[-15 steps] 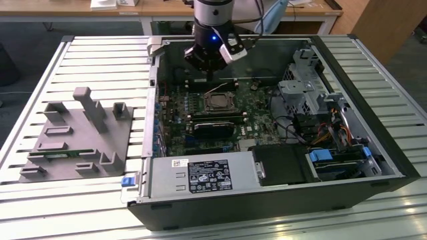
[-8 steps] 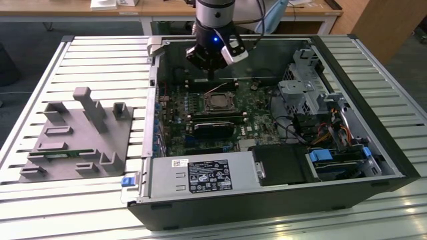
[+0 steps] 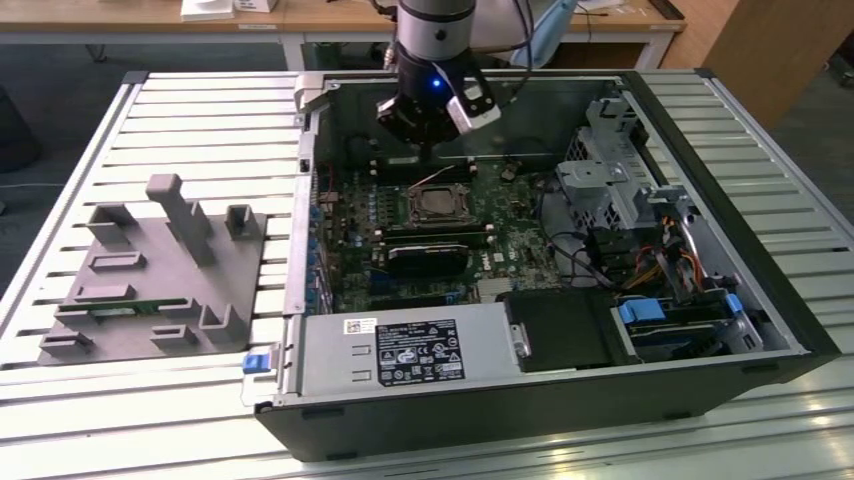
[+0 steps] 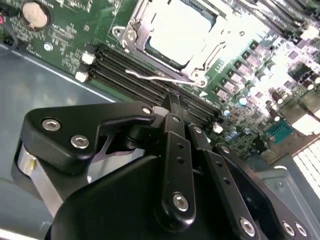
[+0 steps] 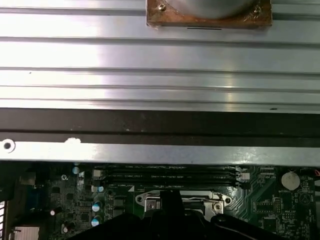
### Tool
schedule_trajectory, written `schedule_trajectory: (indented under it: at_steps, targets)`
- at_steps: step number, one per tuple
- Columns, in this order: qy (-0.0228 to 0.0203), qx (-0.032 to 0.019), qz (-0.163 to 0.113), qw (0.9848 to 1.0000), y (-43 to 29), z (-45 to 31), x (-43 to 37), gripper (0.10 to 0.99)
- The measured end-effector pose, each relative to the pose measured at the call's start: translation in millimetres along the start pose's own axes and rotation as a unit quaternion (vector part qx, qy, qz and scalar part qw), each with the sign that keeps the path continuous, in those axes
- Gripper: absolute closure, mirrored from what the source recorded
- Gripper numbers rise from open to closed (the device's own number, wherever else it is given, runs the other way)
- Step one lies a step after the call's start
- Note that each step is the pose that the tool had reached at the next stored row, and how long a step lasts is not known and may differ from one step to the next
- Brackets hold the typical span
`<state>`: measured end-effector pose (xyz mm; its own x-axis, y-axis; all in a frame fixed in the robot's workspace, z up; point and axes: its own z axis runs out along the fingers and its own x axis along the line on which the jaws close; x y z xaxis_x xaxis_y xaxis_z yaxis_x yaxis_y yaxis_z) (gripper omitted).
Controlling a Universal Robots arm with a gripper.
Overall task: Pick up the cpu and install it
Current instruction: 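Install the first cpu locking lever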
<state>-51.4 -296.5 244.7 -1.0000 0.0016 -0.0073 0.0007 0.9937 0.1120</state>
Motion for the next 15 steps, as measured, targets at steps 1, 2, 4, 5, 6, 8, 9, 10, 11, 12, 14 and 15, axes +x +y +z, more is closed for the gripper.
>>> schedule_trajectory:
  at_steps: [1, 2, 4, 5, 6, 8, 9, 10, 11, 12, 14, 15]
  targets:
    - [0.0, 0.0024, 0.0, 1.0, -0.1, 0.8, -0.7, 0.98]
    - [-0.0001, 0.0044, 0.0, 1.0, -0.2, 1.7, -1.1, 0.98]
    - [-0.0001, 0.0053, 0.0, 1.0, -0.3, 3.1, -1.3, 0.98]
    - [-0.0001, 0.0053, 0.0, 1.0, -0.4, 4.0, -1.5, 0.98]
    - [-0.0001, 0.0051, 0.0, 1.0, -0.6, 5.1, -1.8, 0.98]
    - [-0.0002, 0.0033, 0.0, 1.0, -0.9, 8.5, -2.6, 0.98]
    - [-0.0001, 0.0032, 0.0, 1.0, -1.1, 10.2, -3.3, 0.98]
    - [-0.0001, 0.0032, 0.0, 1.0, -1.3, 11.8, -3.8, 0.98]
    - [-0.0001, 0.0032, 0.0, 1.0, -1.5, 13.2, -4.3, 0.98]
    - [-0.0001, 0.0031, 0.0, 1.0, -1.6, 13.9, -4.9, 0.98]
    - [-0.0001, 0.0028, 0.0, 1.0, -1.7, 15.6, -5.8, 0.98]
    - [-0.0001, 0.0028, 0.0, 1.0, -1.8, 16.6, -6.2, 0.98]
